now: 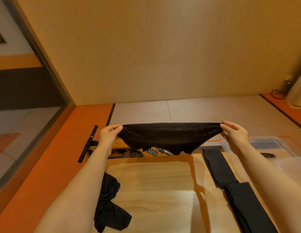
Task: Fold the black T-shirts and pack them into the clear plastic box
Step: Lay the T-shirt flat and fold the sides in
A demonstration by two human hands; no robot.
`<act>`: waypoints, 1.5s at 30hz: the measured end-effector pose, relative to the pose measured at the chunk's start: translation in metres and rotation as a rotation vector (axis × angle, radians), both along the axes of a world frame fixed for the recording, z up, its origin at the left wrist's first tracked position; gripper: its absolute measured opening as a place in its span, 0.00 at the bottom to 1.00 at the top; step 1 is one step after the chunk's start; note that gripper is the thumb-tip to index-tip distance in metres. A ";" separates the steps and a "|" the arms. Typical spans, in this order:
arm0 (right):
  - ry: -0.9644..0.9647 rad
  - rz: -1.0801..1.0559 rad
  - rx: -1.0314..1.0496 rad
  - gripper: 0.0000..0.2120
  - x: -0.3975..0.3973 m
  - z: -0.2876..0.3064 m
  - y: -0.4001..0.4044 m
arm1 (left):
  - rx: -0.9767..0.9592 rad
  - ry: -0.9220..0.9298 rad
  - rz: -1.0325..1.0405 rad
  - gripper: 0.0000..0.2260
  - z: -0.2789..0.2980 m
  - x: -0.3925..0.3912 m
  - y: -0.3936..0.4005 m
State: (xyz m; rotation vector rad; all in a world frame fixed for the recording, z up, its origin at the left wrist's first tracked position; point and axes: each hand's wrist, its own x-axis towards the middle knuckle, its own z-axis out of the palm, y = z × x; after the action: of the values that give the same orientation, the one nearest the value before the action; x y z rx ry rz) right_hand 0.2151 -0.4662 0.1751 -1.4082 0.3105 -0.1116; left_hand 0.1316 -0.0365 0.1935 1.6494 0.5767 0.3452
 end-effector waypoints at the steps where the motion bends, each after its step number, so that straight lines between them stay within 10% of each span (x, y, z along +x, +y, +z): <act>1: 0.021 0.001 -0.010 0.15 -0.010 -0.009 -0.002 | 0.001 0.023 -0.012 0.08 -0.009 -0.011 -0.001; 21: 0.319 0.130 -0.133 0.08 -0.163 -0.133 -0.050 | 0.018 0.501 -0.362 0.04 -0.109 -0.154 0.002; 30: 0.702 0.710 -0.358 0.05 -0.183 -0.135 -0.090 | -0.127 0.754 -0.630 0.03 -0.107 -0.176 -0.004; 39: 0.811 0.664 -0.425 0.09 -0.159 -0.133 -0.079 | -0.112 0.721 -0.619 0.03 -0.113 -0.169 -0.002; 45: 0.517 0.294 -0.359 0.06 -0.138 -0.152 -0.053 | 0.078 0.539 -0.386 0.03 -0.131 -0.146 -0.004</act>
State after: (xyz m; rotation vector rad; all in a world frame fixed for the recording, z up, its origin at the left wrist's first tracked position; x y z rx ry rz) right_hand 0.0774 -0.5187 0.0230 -1.8156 0.5218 0.4667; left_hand -0.0143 -0.0409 0.0627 1.8915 0.6257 -0.3761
